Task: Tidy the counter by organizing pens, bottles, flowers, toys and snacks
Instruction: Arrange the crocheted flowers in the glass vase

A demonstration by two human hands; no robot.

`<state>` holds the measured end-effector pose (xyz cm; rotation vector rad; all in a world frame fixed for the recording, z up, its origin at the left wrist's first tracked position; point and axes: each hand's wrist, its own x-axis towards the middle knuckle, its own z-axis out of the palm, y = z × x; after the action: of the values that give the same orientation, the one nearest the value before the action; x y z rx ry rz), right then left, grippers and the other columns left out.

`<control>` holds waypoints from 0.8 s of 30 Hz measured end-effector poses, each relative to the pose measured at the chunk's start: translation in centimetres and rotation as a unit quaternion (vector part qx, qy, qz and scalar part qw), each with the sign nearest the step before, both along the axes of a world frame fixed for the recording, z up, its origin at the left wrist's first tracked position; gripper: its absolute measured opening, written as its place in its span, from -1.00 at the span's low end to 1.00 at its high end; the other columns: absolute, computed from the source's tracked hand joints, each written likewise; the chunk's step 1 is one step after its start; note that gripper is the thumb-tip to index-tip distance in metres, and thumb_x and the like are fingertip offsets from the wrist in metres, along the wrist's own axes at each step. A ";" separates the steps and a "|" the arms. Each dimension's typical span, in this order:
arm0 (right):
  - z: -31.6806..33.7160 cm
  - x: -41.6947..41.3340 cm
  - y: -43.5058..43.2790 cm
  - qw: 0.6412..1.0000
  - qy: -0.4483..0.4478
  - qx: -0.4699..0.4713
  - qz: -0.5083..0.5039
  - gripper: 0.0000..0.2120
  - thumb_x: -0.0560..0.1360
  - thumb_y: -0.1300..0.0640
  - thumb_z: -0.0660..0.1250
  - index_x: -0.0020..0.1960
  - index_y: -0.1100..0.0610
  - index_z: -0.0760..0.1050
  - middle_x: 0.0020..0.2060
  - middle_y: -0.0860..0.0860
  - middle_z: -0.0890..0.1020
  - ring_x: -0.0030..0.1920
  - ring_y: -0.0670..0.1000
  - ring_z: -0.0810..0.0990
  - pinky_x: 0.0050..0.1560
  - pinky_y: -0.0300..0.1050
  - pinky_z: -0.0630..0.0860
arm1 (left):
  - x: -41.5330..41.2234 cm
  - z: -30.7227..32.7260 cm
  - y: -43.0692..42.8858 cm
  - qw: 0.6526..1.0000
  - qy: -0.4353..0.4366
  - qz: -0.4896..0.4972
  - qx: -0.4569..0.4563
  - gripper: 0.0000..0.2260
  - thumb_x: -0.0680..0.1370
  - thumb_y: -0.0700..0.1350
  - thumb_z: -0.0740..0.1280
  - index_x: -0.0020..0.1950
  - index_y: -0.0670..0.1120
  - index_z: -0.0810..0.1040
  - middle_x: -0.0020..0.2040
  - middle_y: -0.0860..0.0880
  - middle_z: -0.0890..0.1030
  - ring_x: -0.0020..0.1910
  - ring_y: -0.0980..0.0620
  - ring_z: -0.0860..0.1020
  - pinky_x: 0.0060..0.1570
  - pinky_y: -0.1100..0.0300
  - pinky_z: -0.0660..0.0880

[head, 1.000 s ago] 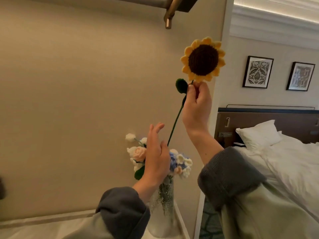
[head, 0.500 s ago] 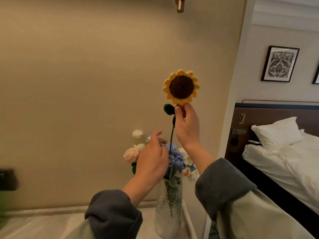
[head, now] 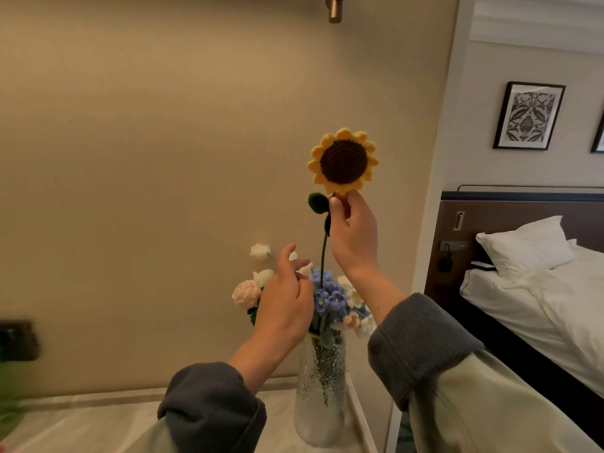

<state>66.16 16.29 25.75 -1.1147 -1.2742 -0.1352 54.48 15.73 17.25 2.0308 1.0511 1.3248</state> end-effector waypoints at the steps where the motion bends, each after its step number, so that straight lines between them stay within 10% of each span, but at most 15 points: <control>1: 0.2 -0.2 -0.1 1.000 0.000 0.014 0.000 -0.83 0.63 0.13 0.19 -0.15 0.09 0.38 -0.29 -0.05 0.50 -0.27 0.00 0.46 -0.25 -0.07 0.36 | 0.0 0.0 0.1 1.000 -0.001 -0.001 0.000 -0.55 0.58 -0.10 0.03 0.43 0.20 0.05 0.32 0.15 0.45 -0.14 0.54 0.44 -0.20 0.40 0.37; 24: 0.1 -0.9 0.8 0.995 -0.068 -0.064 0.032 -0.84 0.62 0.11 0.17 -0.14 0.06 0.39 -0.27 -0.04 0.52 -0.25 -0.01 0.47 -0.24 -0.02 0.39 | 0.2 -0.1 0.3 1.000 -0.023 -0.009 -0.008 -0.57 0.55 -0.04 0.01 0.39 0.26 0.07 0.31 0.16 0.44 -0.12 0.52 0.44 -0.19 0.35 0.39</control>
<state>65.30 17.10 25.81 -1.1881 -1.4549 -0.0840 54.65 16.01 17.13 1.9837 1.0178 1.3441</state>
